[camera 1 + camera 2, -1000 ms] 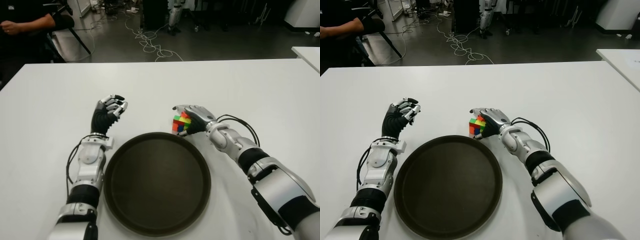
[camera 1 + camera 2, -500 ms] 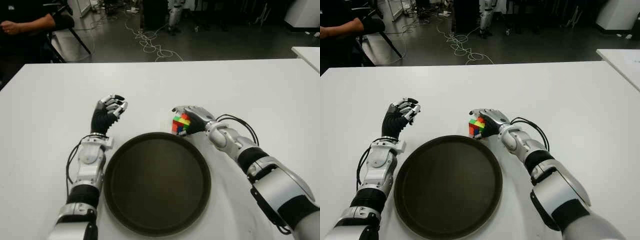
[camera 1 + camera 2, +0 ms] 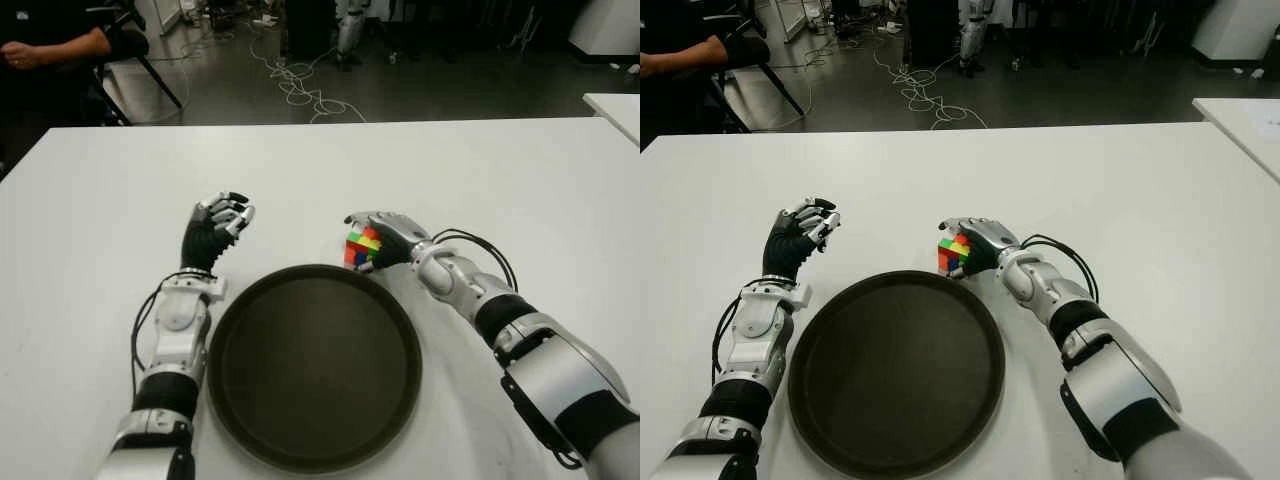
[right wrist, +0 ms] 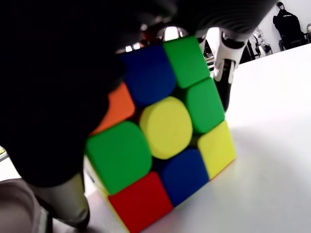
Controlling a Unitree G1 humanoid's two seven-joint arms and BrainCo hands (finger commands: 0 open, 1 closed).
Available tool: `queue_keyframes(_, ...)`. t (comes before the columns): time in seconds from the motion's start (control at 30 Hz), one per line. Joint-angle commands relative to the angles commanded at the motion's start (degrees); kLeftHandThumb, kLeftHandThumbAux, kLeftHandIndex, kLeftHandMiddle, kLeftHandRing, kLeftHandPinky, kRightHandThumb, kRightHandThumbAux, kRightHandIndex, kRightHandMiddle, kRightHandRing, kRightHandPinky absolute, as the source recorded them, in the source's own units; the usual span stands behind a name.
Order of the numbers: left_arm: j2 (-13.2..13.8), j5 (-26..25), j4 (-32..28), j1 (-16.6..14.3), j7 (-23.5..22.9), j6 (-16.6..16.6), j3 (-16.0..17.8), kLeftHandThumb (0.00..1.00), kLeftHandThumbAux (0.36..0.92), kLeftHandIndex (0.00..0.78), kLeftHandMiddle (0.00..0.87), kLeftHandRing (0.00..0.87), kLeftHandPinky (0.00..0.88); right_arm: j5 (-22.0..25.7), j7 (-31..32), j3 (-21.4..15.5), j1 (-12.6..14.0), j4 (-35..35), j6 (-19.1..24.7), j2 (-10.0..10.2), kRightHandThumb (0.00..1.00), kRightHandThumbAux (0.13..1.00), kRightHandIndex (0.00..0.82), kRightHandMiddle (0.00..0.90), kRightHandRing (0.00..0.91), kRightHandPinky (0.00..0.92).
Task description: Pick up the Rubik's Cube and put it in the plate
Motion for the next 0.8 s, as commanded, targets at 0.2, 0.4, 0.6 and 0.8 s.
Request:
queue_keyframes(0.2, 0.0, 0.1, 0.0, 0.1, 0.0, -0.2, 0.0, 0.846, 0.658, 0.424, 0.577, 0.742, 0.779, 0.3, -1.2, -0.4, 0.3, -0.4, 0.7, 0.2, 0.042, 0.764, 0.206, 0.271, 0.290, 0.323)
queue_keyframes(0.4, 0.0, -0.2, -0.2, 0.1, -0.4, -0.3, 0.0, 0.846, 0.658, 0.423, 0.570, 0.737, 0.771, -0.8, -5.5, 0.1, 0.6, -0.9, 2.4, 0.2, 0.138, 0.790, 0.251, 0.319, 0.344, 0.377)
queue_keyframes(0.6, 0.0, -0.4, -0.4, 0.1, -0.7, 0.3, 0.0, 0.846, 0.658, 0.422, 0.573, 0.737, 0.770, -2.3, -11.3, 1.0, 0.8, -1.2, 4.7, 0.4, 0.632, 0.738, 0.394, 0.395, 0.416, 0.444)
queue_keyframes(0.8, -0.1, -0.4, -0.4, 0.1, -0.7, 0.6, 0.1, 0.847, 0.657, 0.425, 0.576, 0.738, 0.772, -3.2, -16.6, 1.1, 0.9, -1.8, 7.3, 0.8, 0.690, 0.732, 0.414, 0.439, 0.446, 0.459)
